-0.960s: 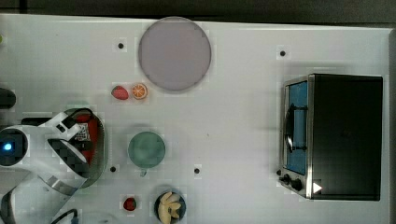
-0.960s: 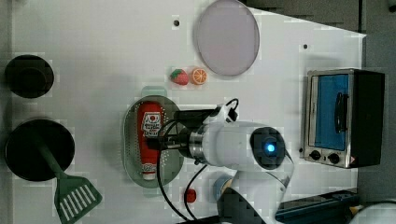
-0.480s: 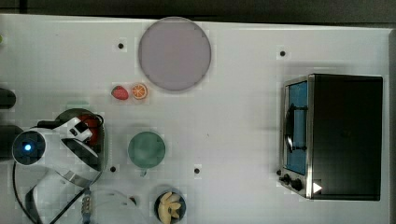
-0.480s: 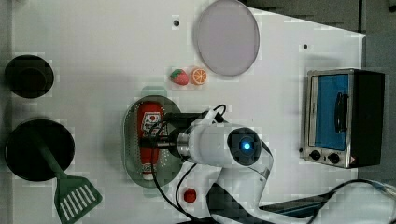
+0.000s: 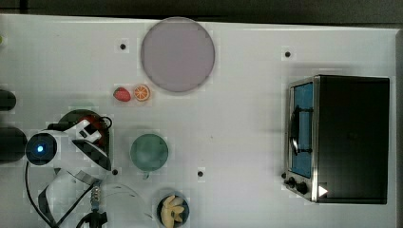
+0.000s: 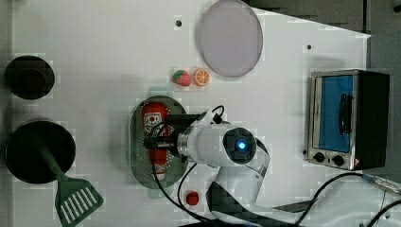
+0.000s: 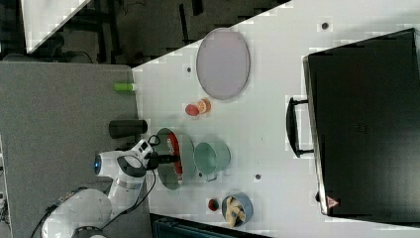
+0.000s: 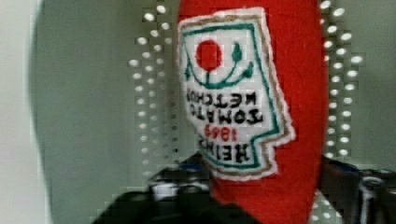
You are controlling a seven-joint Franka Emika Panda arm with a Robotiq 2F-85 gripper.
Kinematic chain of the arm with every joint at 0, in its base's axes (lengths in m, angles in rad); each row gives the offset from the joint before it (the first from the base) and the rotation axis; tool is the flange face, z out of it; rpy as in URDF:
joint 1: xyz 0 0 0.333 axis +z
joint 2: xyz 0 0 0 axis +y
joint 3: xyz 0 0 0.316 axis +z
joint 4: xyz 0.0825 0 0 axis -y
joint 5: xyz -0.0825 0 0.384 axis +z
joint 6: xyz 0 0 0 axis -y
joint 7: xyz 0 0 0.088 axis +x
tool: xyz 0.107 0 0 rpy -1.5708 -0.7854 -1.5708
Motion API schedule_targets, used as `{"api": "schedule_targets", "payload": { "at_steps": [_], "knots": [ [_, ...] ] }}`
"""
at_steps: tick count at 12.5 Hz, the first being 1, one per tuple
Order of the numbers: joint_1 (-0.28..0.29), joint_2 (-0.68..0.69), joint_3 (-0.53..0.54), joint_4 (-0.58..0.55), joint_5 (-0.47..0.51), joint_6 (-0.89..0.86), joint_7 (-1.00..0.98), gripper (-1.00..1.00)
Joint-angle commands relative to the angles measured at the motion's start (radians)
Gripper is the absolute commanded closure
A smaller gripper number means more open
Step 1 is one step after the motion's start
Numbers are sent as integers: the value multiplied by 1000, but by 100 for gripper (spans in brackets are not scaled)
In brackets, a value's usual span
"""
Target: Pick ketchup from strainer and place it on the table
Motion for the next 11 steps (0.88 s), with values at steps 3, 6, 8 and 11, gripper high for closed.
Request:
{"api": "schedule_targets", "payload": {
  "at_steps": [3,6,8,11],
  "knots": [
    [14,-97,19,14,4,-17,43,-13],
    [-38,-229,85,4,122,-80,42,-13],
    [-70,-316,120,11,236,-172,8,-13],
    [-112,-418,130,42,389,-312,-145,-13]
  ]
}}
